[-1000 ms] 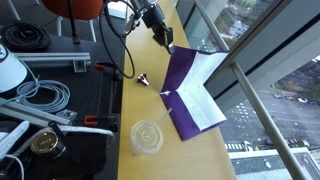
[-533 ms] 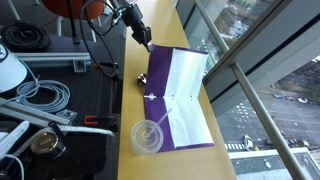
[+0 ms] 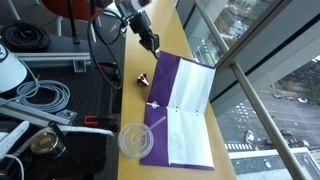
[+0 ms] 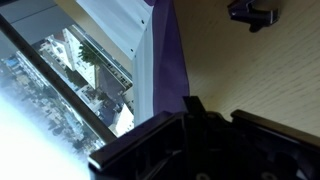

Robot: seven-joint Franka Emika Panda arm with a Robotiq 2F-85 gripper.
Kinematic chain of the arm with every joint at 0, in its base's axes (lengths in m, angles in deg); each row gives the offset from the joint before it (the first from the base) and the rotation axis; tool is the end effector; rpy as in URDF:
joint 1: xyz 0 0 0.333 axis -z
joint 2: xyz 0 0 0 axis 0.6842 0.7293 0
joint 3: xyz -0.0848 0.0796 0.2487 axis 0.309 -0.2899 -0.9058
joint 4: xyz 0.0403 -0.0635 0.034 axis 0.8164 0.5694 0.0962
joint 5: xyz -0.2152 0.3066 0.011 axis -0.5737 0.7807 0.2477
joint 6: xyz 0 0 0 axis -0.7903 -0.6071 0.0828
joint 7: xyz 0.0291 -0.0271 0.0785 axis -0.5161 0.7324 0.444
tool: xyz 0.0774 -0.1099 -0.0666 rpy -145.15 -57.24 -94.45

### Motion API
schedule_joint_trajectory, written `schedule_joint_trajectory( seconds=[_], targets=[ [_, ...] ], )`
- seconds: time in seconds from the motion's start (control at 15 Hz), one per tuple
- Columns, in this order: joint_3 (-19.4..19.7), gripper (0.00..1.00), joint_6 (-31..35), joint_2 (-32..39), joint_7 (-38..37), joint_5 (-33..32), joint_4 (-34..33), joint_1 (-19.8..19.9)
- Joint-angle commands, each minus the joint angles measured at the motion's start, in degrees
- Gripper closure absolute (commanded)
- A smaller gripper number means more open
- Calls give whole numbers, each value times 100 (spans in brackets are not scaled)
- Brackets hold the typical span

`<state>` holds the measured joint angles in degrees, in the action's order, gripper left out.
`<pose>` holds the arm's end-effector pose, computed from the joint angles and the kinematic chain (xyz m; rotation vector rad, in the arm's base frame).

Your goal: Open the purple file

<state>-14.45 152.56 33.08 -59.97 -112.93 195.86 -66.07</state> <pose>0.4162 0.1581 0.1559 2.3054 0.6420 0.8265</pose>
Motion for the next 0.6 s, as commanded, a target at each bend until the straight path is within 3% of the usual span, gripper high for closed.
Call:
schedule_joint_trajectory(
  seconds=[0.0, 0.2, 0.53],
  targets=[
    [-430, 100, 177, 241, -116, -560, -516, 712],
    [-658, 100, 273, 469, -135, -806, -917, 977],
    [-989, 100, 164, 853, -256, -853, -1061, 1069]
  ],
)
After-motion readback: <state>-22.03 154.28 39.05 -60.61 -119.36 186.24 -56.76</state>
